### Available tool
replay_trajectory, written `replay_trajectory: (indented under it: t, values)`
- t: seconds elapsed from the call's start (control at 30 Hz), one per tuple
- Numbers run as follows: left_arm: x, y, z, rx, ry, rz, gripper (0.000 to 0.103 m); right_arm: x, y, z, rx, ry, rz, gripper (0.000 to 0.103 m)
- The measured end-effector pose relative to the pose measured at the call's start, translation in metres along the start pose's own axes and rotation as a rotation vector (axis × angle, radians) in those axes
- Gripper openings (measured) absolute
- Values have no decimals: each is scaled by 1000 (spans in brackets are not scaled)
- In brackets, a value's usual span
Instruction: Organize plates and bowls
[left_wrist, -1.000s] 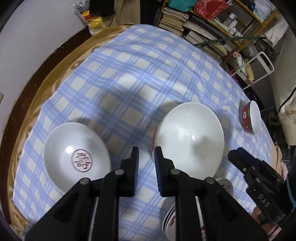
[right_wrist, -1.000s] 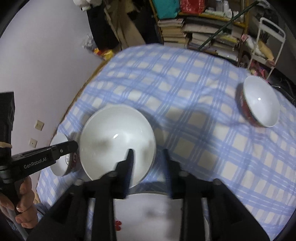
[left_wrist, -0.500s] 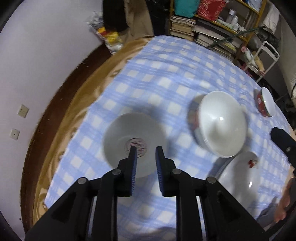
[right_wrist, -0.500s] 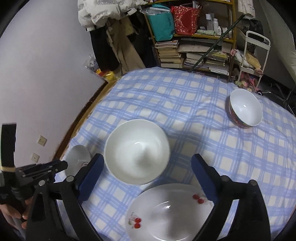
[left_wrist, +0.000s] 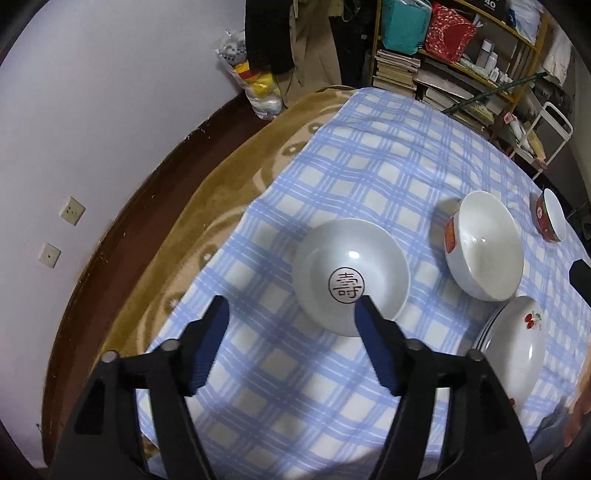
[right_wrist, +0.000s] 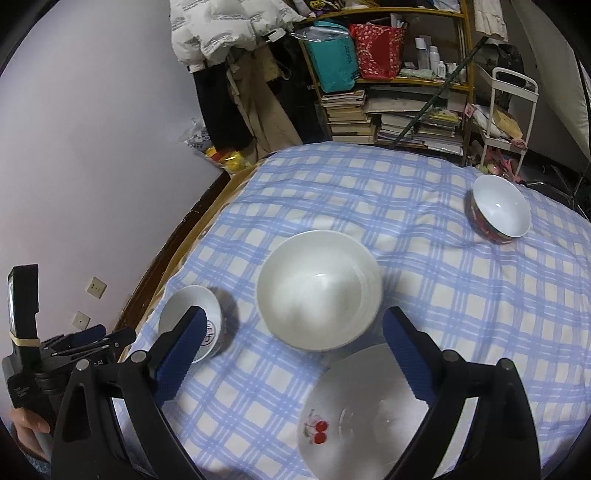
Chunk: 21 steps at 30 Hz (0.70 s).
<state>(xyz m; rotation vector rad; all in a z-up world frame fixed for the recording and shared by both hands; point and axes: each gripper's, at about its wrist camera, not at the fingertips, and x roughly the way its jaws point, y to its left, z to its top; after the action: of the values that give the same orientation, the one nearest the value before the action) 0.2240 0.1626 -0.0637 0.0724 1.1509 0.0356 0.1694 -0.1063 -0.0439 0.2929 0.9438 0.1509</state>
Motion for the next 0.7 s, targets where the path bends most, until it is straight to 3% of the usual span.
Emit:
replay_trajectory:
  t: [0.2, 0.43, 0.7]
  values:
    - [3, 13, -3, -23, -27, -3, 79, 7, 20, -3, -22, 4, 12, 100]
    - [21, 27, -8, -33, 6, 31, 80, 21, 41, -6, -55, 8, 53, 100]
    - [34, 43, -8, -81, 13, -32, 80, 40, 58, -16, -110, 76, 52, 100]
